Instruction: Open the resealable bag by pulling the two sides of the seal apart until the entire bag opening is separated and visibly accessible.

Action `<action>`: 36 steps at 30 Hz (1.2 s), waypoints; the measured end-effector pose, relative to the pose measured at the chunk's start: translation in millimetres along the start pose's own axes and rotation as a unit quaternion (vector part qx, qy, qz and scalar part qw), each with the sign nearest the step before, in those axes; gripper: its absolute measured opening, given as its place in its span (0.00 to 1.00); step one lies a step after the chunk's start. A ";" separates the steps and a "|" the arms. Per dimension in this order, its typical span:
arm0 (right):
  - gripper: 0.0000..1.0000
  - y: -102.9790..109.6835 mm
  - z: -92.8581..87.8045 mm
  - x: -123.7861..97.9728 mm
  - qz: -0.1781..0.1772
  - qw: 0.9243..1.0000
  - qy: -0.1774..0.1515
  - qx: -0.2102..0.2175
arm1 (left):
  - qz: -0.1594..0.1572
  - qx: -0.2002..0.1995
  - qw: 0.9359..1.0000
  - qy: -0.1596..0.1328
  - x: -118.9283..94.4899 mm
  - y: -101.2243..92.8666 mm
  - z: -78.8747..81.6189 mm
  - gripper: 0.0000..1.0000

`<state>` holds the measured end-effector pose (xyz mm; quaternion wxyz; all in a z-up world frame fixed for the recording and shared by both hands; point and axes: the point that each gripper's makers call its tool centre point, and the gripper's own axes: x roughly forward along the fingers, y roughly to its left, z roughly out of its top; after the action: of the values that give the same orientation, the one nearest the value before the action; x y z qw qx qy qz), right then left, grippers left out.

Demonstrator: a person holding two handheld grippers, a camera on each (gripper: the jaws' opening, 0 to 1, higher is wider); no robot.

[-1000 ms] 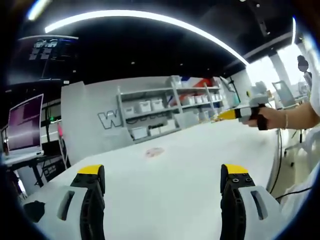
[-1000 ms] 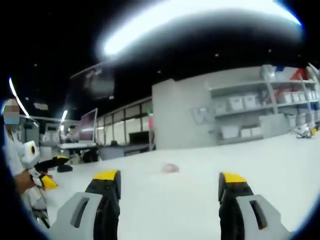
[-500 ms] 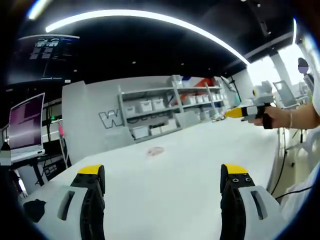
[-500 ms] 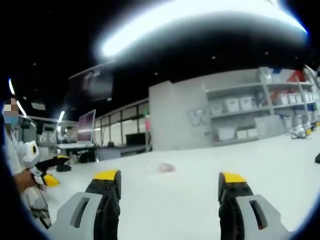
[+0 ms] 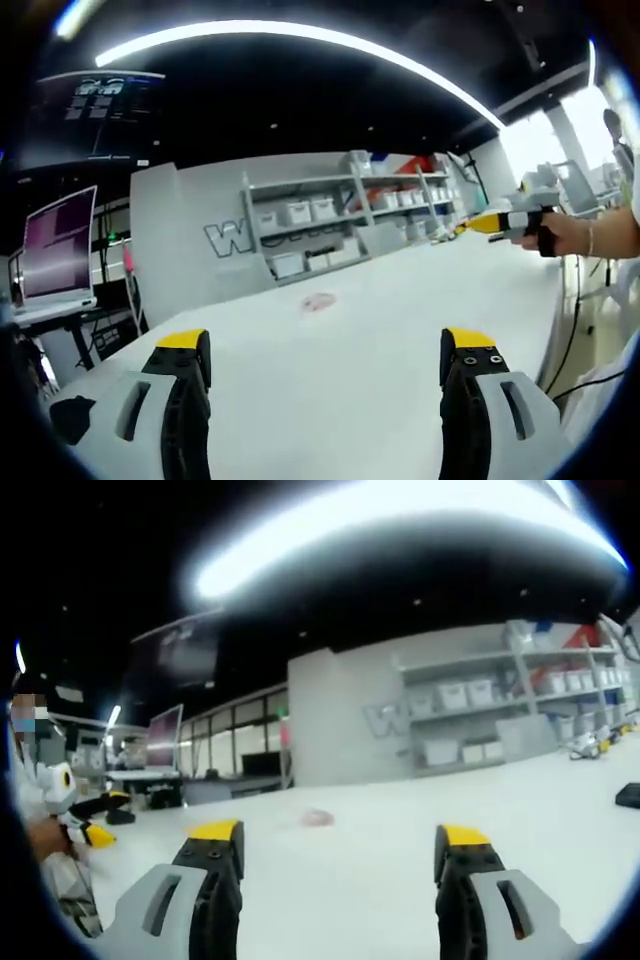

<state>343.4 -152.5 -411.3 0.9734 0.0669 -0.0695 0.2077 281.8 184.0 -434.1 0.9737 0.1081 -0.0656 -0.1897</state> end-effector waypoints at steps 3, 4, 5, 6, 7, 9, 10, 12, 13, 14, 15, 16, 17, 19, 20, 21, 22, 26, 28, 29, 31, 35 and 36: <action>0.78 -4.3 1.8 -4.6 -0.007 1.000 -0.005 -0.005 | 0.002 -0.001 1.000 -0.001 0.9 -0.1 -0.7 0.93; 0.77 -5.5 2.2 -5.8 -0.009 1.000 -0.006 -0.007 | 0.003 0.000 1.000 -0.001 1.1 0.2 -1.0 0.93; 0.77 -6.4 2.6 -7.1 -0.011 1.000 -0.007 -0.010 | 0.005 0.000 1.000 -0.002 1.2 0.9 -1.0 0.92; 0.77 -7.5 2.9 -8.2 -0.012 1.000 -0.009 -0.011 | 0.006 0.001 1.000 -0.003 1.1 1.7 -0.8 0.92; 0.77 -8.4 3.1 -9.1 -0.013 1.000 -0.010 -0.012 | 0.008 0.002 1.000 -0.004 1.1 2.5 -0.7 0.92; 0.77 -10.4 3.4 -10.2 -0.015 1.000 -0.012 -0.012 | 0.013 0.002 1.000 -0.007 1.0 4.8 0.0 0.92; 0.76 -11.3 3.5 -10.6 -0.016 1.000 -0.013 -0.013 | 0.017 0.003 1.000 -0.009 1.0 6.3 0.5 0.91; 0.76 -12.6 4.4 -11.6 -0.019 1.000 -0.015 -0.017 | 0.022 0.005 1.000 -0.012 1.1 8.9 0.9 0.91; 0.76 -13.0 4.4 -12.0 -0.019 1.000 -0.016 -0.019 | 0.025 0.005 1.000 -0.013 1.3 10.1 0.7 0.91; 0.76 -13.3 4.3 -12.6 -0.020 0.999 -0.017 -0.020 | 0.028 0.004 1.000 -0.013 1.7 11.3 0.3 0.91; 0.76 -13.8 4.1 -13.0 -0.020 0.999 -0.018 -0.020 | 0.031 0.005 0.999 -0.015 1.9 13.0 -0.4 0.91; 0.76 -14.1 3.6 -13.6 -0.021 0.999 -0.018 -0.020 | 0.034 0.005 0.999 -0.015 2.0 14.7 -1.2 0.91; 0.76 -14.8 4.6 -14.2 -0.022 0.999 -0.021 -0.020 | 0.038 0.005 0.999 -0.016 1.7 16.6 -2.4 0.90; 0.76 -15.9 7.1 -15.4 -0.026 0.999 -0.028 -0.022 | 0.044 0.001 0.999 -0.020 1.1 20.0 -3.7 0.90; 0.75 -16.1 7.2 -15.9 -0.028 0.999 -0.029 -0.024 | 0.049 -0.003 0.999 -0.023 0.9 22.7 -4.6 0.90; 0.75 -16.1 7.2 -16.1 -0.028 0.999 -0.029 -0.026 | 0.053 -0.007 0.998 -0.027 0.7 24.8 -5.0 0.90; 0.75 -15.6 6.9 -16.1 -0.028 0.999 -0.029 -0.027 | 0.056 -0.010 0.998 -0.029 0.6 26.5 -5.3 0.90; 0.75 -16.0 6.2 -16.4 -0.028 0.999 -0.030 -0.028 | 0.068 -0.005 0.997 -0.045 1.8 33.2 -0.8 0.89; 0.75 -17.0 6.6 -16.9 -0.031 0.999 -0.033 -0.028 | 0.071 -0.007 0.996 -0.049 4.0 36.4 1.1 0.89; 0.75 -17.0 6.4 -16.7 -0.030 0.999 -0.032 -0.028 | 0.071 -0.008 0.996 -0.051 4.8 37.2 1.7 0.89; 0.75 -16.0 4.4 -15.4 -0.027 0.999 -0.028 -0.028 | 0.073 -0.008 0.996 -0.054 8.2 39.6 1.9 0.89; 0.75 -16.3 2.6 -13.6 -0.028 0.999 -0.026 -0.028 | 0.075 -0.005 0.996 -0.053 13.1 40.9 0.1 0.88; 0.75 -16.4 2.2 -13.4 -0.028 0.999 -0.025 -0.028 | 0.074 -0.004 0.996 -0.053 14.5 40.9 0.0 0.88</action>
<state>337.9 -173.0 -413.0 0.9784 0.0467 -0.0977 0.1763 309.6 215.4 -423.2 0.9807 0.0888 -0.1238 -0.1229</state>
